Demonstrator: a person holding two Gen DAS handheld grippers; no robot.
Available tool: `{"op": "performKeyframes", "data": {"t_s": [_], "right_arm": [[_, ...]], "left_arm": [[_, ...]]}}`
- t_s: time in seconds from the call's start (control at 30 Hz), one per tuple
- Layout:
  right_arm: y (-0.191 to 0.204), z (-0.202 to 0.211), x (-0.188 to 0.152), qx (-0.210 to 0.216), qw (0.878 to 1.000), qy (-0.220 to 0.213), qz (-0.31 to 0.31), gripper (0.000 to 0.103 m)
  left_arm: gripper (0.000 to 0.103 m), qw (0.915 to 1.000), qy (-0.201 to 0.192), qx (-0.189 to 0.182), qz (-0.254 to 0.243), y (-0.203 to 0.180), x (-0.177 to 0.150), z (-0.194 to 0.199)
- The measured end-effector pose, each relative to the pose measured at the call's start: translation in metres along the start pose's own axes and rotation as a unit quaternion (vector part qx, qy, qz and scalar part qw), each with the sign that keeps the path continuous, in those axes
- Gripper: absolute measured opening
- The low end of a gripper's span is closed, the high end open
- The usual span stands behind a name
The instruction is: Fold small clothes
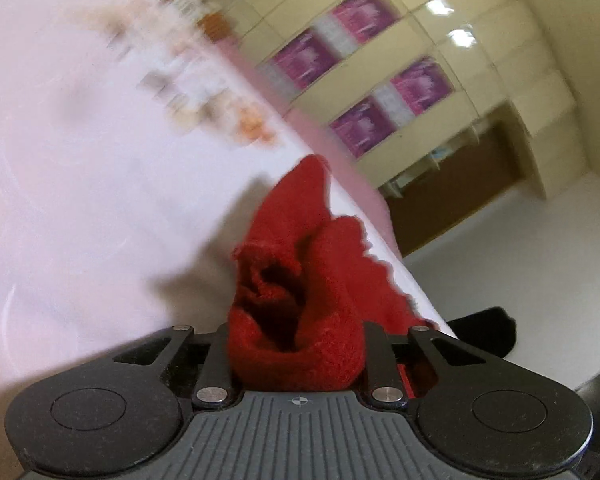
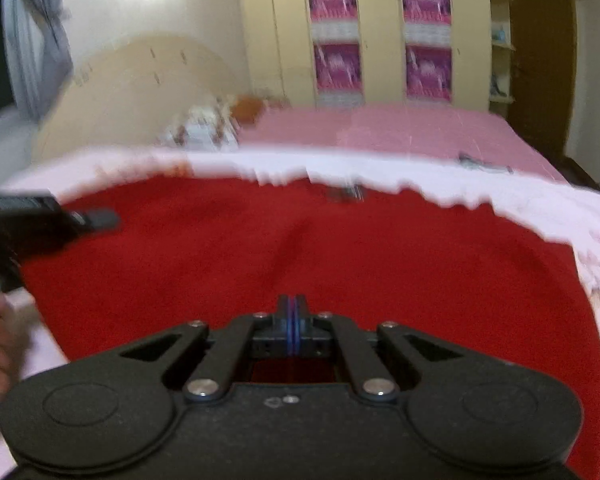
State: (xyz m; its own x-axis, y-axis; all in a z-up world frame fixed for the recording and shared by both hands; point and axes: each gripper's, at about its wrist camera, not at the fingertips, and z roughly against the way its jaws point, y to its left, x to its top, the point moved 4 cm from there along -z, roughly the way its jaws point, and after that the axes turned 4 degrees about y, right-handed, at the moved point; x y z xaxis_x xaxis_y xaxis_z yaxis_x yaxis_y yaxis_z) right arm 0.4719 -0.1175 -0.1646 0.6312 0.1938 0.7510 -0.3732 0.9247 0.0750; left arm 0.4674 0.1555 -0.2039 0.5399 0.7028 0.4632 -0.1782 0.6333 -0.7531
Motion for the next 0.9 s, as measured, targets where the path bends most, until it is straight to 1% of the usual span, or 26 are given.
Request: {"op": "performKeyframes", "data": {"t_s": [0.03, 0.1, 0.17, 0.2, 0.27, 0.37, 0.4, 0.43, 0.47, 0.5, 0.53, 0.57, 0.6, 0.63, 0.67, 0.7, 0.73, 0.77, 0.8, 0.83, 0.87, 0.9], "right_arm": [[0.000, 0.000, 0.000, 0.001, 1.000, 0.001, -0.004, 0.000], [0.000, 0.001, 0.002, -0.001, 1.000, 0.006, -0.008, 0.000], [0.000, 0.002, 0.001, -0.002, 1.000, 0.006, -0.012, 0.000], [-0.001, 0.001, 0.000, -0.002, 1.000, 0.007, -0.016, 0.000], [-0.005, 0.000, -0.001, -0.003, 1.000, 0.004, -0.027, 0.000], [-0.010, -0.002, -0.001, 0.000, 0.999, 0.002, -0.052, 0.000], [-0.012, 0.000, 0.002, 0.006, 0.998, 0.005, -0.068, 0.000], [-0.021, 0.006, 0.004, 0.012, 0.995, 0.001, -0.104, 0.000], [-0.041, 0.021, 0.004, 0.015, 0.986, -0.020, -0.165, 0.008], [-0.057, 0.034, 0.002, 0.015, 0.977, -0.038, -0.210, 0.014], [-0.078, 0.052, -0.004, 0.018, 0.964, -0.060, -0.257, 0.019], [-0.101, 0.072, -0.013, 0.020, 0.951, -0.080, -0.298, 0.019], [-0.118, 0.090, -0.021, 0.019, 0.940, -0.094, -0.327, 0.020], [-0.137, 0.108, -0.031, 0.024, 0.928, -0.106, -0.356, 0.022], [-0.150, 0.120, -0.038, 0.032, 0.918, -0.110, -0.378, 0.026], [-0.162, 0.130, -0.045, 0.040, 0.910, -0.112, -0.397, 0.028], [-0.171, 0.140, -0.051, 0.046, 0.902, -0.115, -0.414, 0.037], [-0.178, 0.152, -0.058, 0.051, 0.895, -0.121, -0.427, 0.051], [-0.181, 0.159, -0.062, 0.057, 0.891, -0.127, -0.432, 0.057], [-0.183, 0.165, -0.066, 0.068, 0.888, -0.134, -0.435, 0.062], [-0.184, 0.168, -0.069, 0.081, 0.884, -0.136, -0.440, 0.063], [-0.181, 0.166, -0.069, 0.093, 0.881, -0.131, -0.445, 0.063]], "left_arm": [[0.020, 1.0000, 0.000, -0.006, 0.003, 0.000, 0.002, 0.002], [0.020, 1.0000, 0.001, -0.006, 0.002, -0.005, 0.003, 0.003], [0.020, 0.9996, -0.006, -0.028, 0.008, -0.019, 0.007, 0.010], [0.020, 0.9992, -0.010, -0.039, -0.008, -0.034, 0.009, 0.014], [0.020, 0.9953, -0.007, -0.064, -0.073, -0.076, 0.008, 0.019], [0.020, 0.9852, 0.024, -0.095, -0.141, -0.142, -0.003, 0.015], [0.020, 0.9806, 0.036, -0.100, -0.165, -0.161, -0.010, 0.013], [0.020, 0.9753, 0.049, -0.105, -0.188, -0.178, -0.019, 0.009], [0.020, 0.9695, 0.068, -0.109, -0.209, -0.195, -0.031, 0.002], [0.020, 0.9640, 0.087, -0.110, -0.226, -0.208, -0.045, -0.007], [0.020, 0.9565, 0.112, -0.103, -0.249, -0.221, -0.064, -0.019], [0.020, 0.9494, 0.132, -0.093, -0.269, -0.230, -0.081, -0.029], [0.020, 0.9421, 0.152, -0.079, -0.288, -0.238, -0.102, -0.042], [0.020, 0.9311, 0.177, -0.057, -0.314, -0.243, -0.126, -0.058], [0.021, 0.9178, 0.193, -0.028, -0.346, -0.247, -0.147, -0.069], [0.026, 0.9077, 0.188, -0.009, -0.375, -0.253, -0.163, -0.074], [0.058, 0.9012, 0.170, -0.009, -0.399, -0.264, -0.172, -0.069], [0.094, 0.8968, 0.168, -0.022, -0.409, -0.276, -0.178, -0.060], [0.100, 0.8949, 0.169, -0.040, -0.411, -0.286, -0.179, -0.050], [0.100, 0.8930, 0.161, -0.060, -0.416, -0.295, -0.178, -0.034], [0.100, 0.8911, 0.151, -0.079, -0.421, -0.301, -0.169, -0.021], [0.100, 0.8929, 0.142, -0.085, -0.419, -0.301, -0.158, -0.011]]}}
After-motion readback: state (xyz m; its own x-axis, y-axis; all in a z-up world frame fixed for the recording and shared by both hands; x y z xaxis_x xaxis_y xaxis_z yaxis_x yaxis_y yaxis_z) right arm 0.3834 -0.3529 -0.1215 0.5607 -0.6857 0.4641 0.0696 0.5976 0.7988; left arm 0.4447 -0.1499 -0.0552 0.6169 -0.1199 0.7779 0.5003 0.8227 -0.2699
